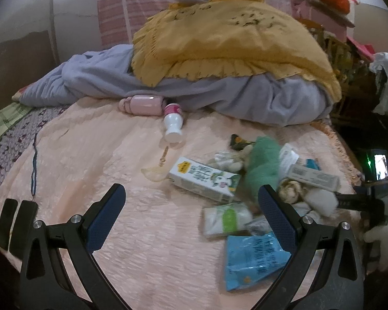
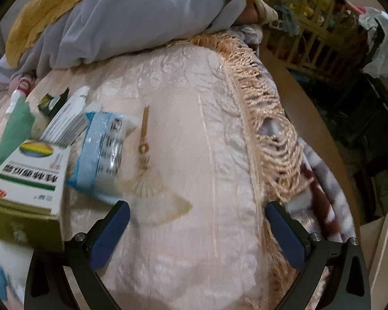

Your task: Collect trash

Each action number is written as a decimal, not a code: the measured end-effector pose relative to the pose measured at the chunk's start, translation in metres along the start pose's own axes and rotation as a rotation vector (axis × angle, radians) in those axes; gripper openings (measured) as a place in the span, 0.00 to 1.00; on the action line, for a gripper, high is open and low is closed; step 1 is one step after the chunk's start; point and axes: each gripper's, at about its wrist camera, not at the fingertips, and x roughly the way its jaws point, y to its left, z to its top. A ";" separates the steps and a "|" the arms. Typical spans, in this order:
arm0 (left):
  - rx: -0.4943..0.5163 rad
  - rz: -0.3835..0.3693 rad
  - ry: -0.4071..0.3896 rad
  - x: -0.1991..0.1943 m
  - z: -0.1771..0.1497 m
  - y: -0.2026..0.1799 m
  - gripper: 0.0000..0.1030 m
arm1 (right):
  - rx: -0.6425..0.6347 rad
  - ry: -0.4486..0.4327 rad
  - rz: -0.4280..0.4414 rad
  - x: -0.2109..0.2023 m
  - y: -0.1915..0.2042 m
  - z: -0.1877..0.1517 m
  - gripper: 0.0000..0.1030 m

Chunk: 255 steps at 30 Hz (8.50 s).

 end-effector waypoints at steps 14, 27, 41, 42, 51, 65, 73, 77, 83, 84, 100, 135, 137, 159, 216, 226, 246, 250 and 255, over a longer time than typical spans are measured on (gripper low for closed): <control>0.022 -0.050 -0.107 -0.037 0.005 -0.032 0.99 | 0.061 -0.392 0.114 -0.177 0.008 -0.034 1.00; 0.009 -0.075 -0.149 -0.053 0.018 -0.036 0.99 | 0.004 -0.544 0.124 -0.232 0.048 -0.034 1.00; -0.012 -0.084 -0.153 -0.051 0.017 -0.033 0.99 | -0.021 -0.561 0.109 -0.237 0.057 -0.033 1.00; -0.013 -0.084 -0.151 -0.051 0.017 -0.034 0.99 | -0.024 -0.559 0.111 -0.237 0.057 -0.033 1.00; -0.014 -0.087 -0.148 -0.050 0.017 -0.033 0.99 | -0.032 -0.555 0.104 -0.235 0.058 -0.033 1.00; -0.018 -0.093 -0.122 -0.036 0.018 -0.034 0.99 | -0.037 -0.530 0.100 -0.227 0.053 -0.032 1.00; -0.027 -0.094 -0.111 -0.032 0.016 -0.033 0.99 | -0.040 -0.519 0.095 -0.221 0.053 -0.030 1.00; -0.025 -0.086 -0.106 -0.029 0.014 -0.032 0.99 | -0.040 -0.513 0.090 -0.219 0.053 -0.031 1.00; -0.027 -0.079 -0.100 -0.025 0.014 -0.031 0.99 | -0.042 -0.507 0.088 -0.217 0.053 -0.031 1.00; -0.025 -0.077 -0.099 -0.024 0.014 -0.031 0.99 | -0.045 -0.507 0.086 -0.217 0.052 -0.031 1.00; -0.027 -0.062 -0.072 -0.013 0.009 -0.028 0.99 | -0.064 -0.457 0.089 -0.205 0.050 -0.031 1.00; 0.174 -0.406 0.216 0.036 -0.043 -0.021 0.99 | -0.067 -0.055 0.397 -0.087 0.051 0.014 0.88; 0.218 -0.428 0.220 0.041 -0.045 -0.027 0.99 | -0.050 -0.013 0.422 -0.074 0.053 0.019 0.88; 0.315 -0.565 0.284 0.048 -0.053 -0.049 0.40 | -0.116 -0.030 0.394 -0.082 0.064 0.011 0.53; 0.374 -0.915 0.430 0.009 -0.050 -0.447 0.59 | 0.391 -0.021 -0.148 -0.128 -0.310 -0.191 0.65; 0.340 -0.802 0.256 -0.011 -0.028 -0.363 0.59 | 0.288 -0.122 -0.189 -0.163 -0.261 -0.156 0.67; 0.258 -0.547 0.094 -0.014 -0.015 -0.226 0.59 | 0.110 -0.245 -0.094 -0.190 -0.133 -0.095 0.73; 0.235 -0.485 0.076 -0.012 -0.012 -0.201 0.59 | 0.081 -0.249 -0.057 -0.188 -0.107 -0.084 0.73; 0.216 -0.413 0.061 -0.009 -0.012 -0.173 0.59 | 0.039 -0.247 -0.005 -0.182 -0.071 -0.070 0.73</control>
